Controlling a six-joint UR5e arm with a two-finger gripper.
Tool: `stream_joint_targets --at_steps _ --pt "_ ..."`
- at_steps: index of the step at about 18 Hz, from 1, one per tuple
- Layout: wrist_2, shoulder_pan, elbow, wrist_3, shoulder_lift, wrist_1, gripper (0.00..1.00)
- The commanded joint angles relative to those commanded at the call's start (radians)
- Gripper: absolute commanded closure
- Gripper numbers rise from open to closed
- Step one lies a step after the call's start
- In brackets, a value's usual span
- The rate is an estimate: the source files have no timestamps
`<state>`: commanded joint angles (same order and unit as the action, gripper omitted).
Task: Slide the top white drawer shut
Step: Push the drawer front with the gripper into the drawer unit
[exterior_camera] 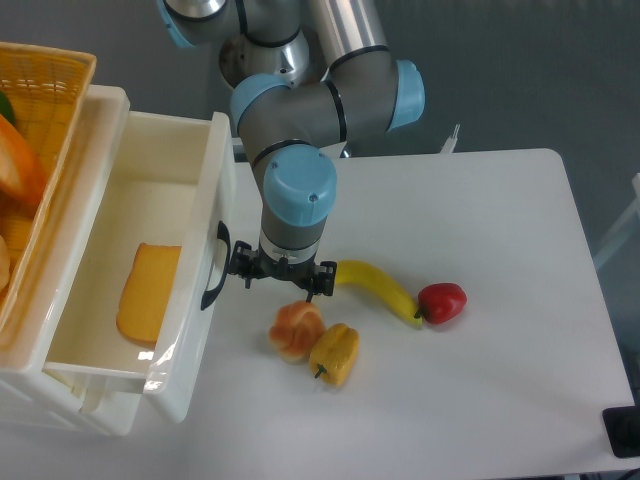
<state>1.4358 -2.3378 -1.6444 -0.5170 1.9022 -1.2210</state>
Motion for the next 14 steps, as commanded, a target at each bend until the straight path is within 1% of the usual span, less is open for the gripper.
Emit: stream_joint_targets --at_steps 12,14 --pt "0.0 0.072 0.005 -0.003 -0.012 0.0 0.0" --pt "0.0 0.094 0.005 -0.005 -0.014 0.002 0.0"
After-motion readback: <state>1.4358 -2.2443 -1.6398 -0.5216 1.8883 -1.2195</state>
